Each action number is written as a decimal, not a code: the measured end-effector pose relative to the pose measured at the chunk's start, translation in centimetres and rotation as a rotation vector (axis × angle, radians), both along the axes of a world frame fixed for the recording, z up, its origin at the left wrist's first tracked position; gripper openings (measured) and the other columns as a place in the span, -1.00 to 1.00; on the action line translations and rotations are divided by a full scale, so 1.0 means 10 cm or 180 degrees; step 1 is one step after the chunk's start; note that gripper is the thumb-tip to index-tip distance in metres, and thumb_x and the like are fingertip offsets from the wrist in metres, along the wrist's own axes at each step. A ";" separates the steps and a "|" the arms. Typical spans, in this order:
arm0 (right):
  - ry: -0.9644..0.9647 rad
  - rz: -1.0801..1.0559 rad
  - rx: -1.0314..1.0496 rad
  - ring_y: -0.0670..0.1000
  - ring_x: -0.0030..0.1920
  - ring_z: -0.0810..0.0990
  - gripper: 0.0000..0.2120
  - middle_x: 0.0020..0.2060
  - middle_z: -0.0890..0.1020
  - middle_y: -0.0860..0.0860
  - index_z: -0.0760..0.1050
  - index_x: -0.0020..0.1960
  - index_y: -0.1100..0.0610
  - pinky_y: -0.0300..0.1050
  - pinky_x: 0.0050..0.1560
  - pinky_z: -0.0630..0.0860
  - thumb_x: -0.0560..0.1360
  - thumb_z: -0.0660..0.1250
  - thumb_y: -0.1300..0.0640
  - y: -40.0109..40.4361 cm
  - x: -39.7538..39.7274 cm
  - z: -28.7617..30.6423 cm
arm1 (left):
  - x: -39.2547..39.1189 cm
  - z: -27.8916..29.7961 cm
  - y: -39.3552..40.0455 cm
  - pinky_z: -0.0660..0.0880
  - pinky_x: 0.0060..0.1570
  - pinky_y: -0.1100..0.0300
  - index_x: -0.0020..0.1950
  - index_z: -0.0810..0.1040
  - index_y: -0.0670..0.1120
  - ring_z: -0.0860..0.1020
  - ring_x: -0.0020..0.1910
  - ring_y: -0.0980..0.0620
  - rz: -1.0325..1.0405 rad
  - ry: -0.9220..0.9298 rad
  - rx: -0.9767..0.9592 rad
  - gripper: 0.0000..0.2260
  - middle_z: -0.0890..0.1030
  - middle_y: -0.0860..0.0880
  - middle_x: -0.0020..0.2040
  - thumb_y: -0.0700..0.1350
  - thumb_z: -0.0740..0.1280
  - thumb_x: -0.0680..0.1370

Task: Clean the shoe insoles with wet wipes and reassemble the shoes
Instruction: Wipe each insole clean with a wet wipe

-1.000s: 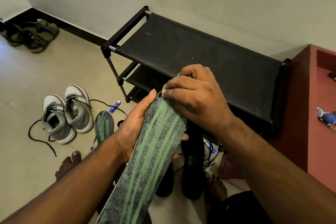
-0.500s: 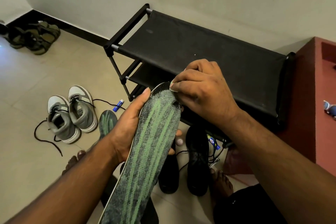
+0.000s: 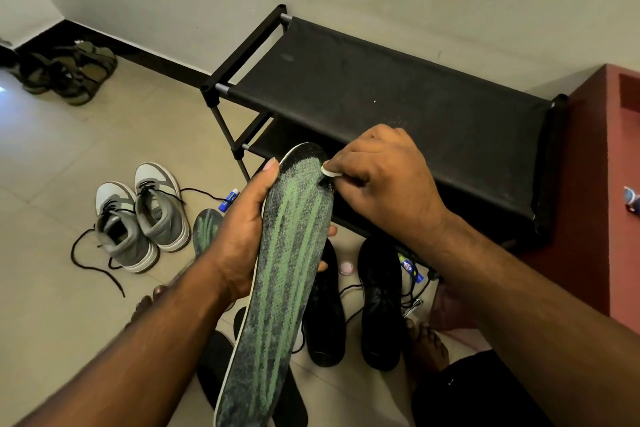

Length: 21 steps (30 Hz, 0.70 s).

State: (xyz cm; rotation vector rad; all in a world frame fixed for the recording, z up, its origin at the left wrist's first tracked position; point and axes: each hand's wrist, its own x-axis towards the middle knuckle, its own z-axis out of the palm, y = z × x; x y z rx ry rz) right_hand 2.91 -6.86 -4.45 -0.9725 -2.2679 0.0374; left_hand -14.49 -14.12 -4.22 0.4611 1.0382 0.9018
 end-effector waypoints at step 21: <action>0.1289 0.0153 -0.1373 -0.05 -0.14 0.62 -0.87 -0.22 0.70 -0.07 0.71 -0.13 0.09 -0.06 -0.07 0.56 0.36 0.48 0.25 -0.13 -0.11 0.10 | -0.13 -0.01 0.08 0.53 -0.09 -0.11 -0.01 0.66 -0.17 0.53 -0.23 -0.19 0.0392 -0.0034 0.0070 -0.37 0.55 -0.26 -0.13 0.37 0.16 0.45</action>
